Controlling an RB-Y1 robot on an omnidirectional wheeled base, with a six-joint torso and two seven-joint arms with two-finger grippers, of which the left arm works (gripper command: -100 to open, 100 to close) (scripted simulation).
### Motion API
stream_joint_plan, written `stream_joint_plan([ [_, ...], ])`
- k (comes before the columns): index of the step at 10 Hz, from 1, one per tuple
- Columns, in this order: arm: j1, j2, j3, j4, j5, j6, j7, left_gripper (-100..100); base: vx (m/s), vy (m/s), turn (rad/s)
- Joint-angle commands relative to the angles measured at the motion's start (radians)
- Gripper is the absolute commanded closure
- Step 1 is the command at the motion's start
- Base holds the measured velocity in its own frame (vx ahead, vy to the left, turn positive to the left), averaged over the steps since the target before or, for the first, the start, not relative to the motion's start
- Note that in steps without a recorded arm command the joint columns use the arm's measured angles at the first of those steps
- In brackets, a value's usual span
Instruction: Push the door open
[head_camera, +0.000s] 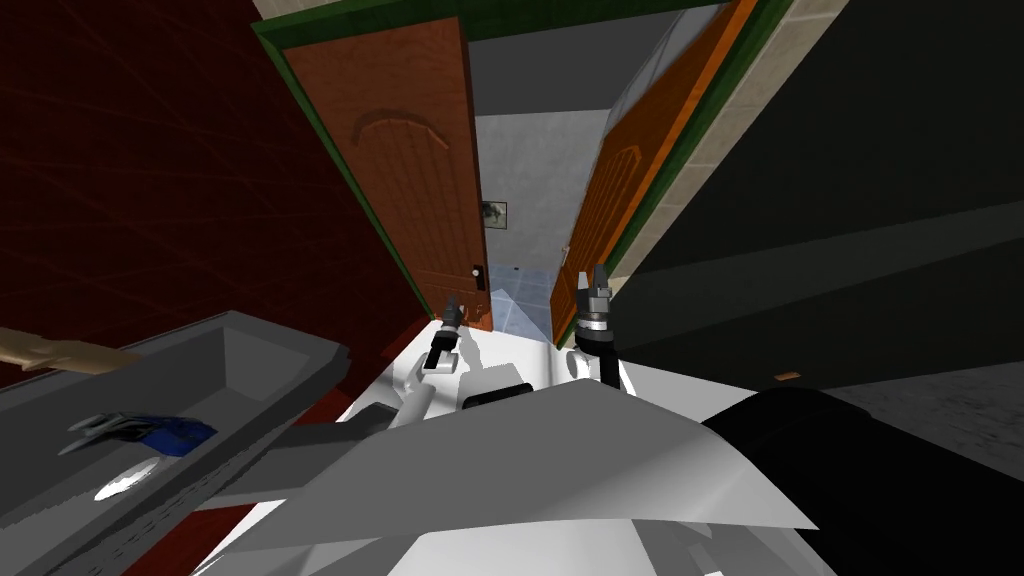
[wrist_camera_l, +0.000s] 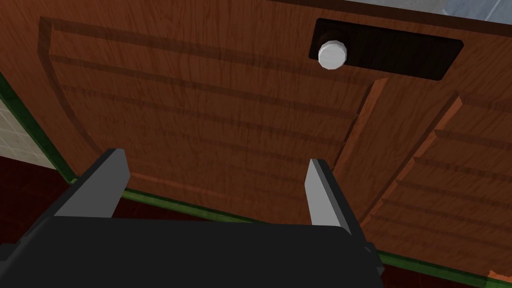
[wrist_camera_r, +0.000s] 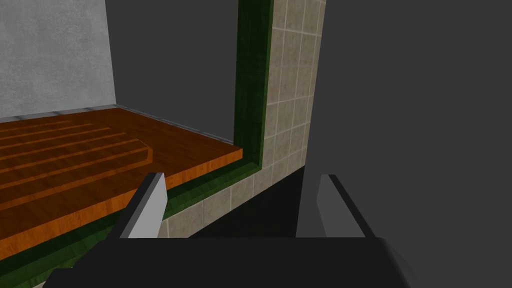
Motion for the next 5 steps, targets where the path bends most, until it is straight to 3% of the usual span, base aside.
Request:
stream_joint_plan([
  [1, -0.032, -0.001, -0.007, 0.047, -0.003, 0.002, 0.005, -100, 0.099, 0.068, -0.021],
  [5, -0.102, -0.007, -0.026, 0.154, -0.010, -0.001, 0.015, -100, 0.098, 0.069, -0.024],
])
